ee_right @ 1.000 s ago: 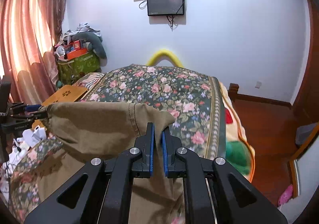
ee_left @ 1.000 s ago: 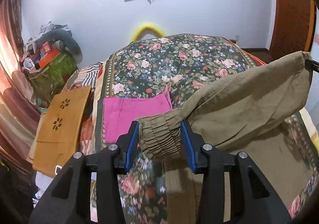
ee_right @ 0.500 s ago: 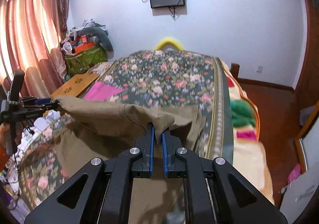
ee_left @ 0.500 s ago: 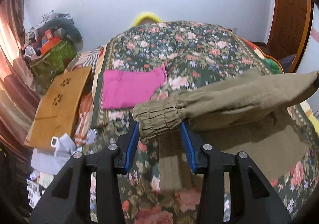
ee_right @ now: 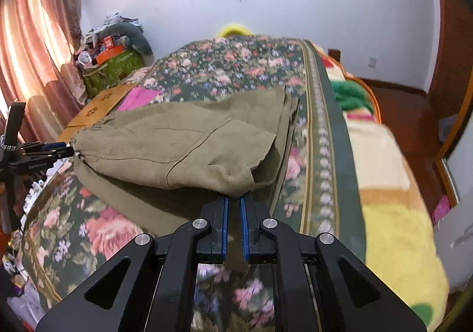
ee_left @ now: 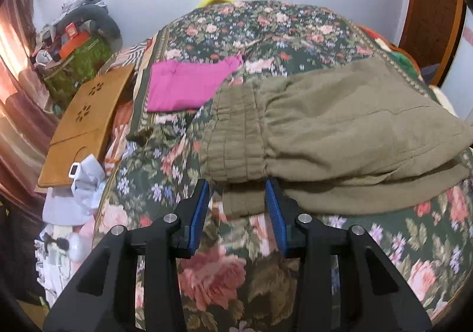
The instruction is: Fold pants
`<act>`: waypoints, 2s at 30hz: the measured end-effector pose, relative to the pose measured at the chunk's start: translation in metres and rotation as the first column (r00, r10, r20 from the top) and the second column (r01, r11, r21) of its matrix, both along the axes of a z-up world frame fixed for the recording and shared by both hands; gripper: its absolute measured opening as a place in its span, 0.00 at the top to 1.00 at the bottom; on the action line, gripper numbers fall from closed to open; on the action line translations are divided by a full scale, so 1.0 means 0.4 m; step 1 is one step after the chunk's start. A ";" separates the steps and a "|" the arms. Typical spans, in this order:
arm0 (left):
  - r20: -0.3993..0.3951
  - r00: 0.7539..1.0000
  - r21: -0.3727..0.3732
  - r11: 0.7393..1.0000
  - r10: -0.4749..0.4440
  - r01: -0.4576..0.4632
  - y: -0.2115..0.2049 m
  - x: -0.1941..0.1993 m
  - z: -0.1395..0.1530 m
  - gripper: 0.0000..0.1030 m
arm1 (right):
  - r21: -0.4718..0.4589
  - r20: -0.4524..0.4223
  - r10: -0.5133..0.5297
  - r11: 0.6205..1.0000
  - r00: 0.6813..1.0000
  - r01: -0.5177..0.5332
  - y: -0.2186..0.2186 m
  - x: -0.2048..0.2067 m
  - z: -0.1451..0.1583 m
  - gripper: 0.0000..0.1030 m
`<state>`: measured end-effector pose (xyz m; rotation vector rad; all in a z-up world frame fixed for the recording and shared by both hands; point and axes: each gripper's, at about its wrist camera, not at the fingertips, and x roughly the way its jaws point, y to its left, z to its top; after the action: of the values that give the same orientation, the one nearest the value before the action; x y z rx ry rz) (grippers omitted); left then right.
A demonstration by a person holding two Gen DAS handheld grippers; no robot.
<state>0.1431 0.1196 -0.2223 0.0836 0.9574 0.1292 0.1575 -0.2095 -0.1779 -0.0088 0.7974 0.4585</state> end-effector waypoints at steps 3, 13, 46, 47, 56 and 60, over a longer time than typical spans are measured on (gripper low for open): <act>-0.013 1.000 0.024 1.000 -0.004 0.004 -0.017 -0.010 -0.007 0.61 | 0.004 -0.028 -0.004 1.000 1.000 0.004 -0.005 -0.019 -0.021 0.91; 0.043 0.998 0.030 0.999 -0.037 0.036 -0.047 -0.039 0.068 0.37 | 0.006 -0.062 0.006 1.000 0.998 -0.005 -0.037 -0.061 0.005 0.74; 0.004 0.946 0.045 0.945 -0.323 0.323 -0.179 0.101 0.093 0.06 | -0.199 -0.008 0.471 0.864 0.882 -0.463 0.367 0.006 -0.005 0.60; 0.002 0.945 0.040 0.945 -0.326 0.326 -0.179 0.100 0.093 0.06 | -0.208 -0.005 0.473 0.861 0.881 -0.464 0.369 0.009 -0.005 0.66; -0.028 0.916 0.013 0.916 -0.401 0.402 -0.211 0.069 0.059 0.31 | -0.180 0.053 0.472 0.871 0.880 -0.456 0.355 0.000 0.025 0.91; -0.059 0.911 0.020 0.912 -0.408 0.409 -0.224 0.073 0.042 0.63 | -0.171 0.060 0.466 0.876 0.883 -0.451 0.353 -0.008 0.035 0.92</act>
<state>0.1723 0.0299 -0.2055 0.3171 0.9725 -0.2470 0.1542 -0.0683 -0.1640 -0.3698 0.7282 0.8414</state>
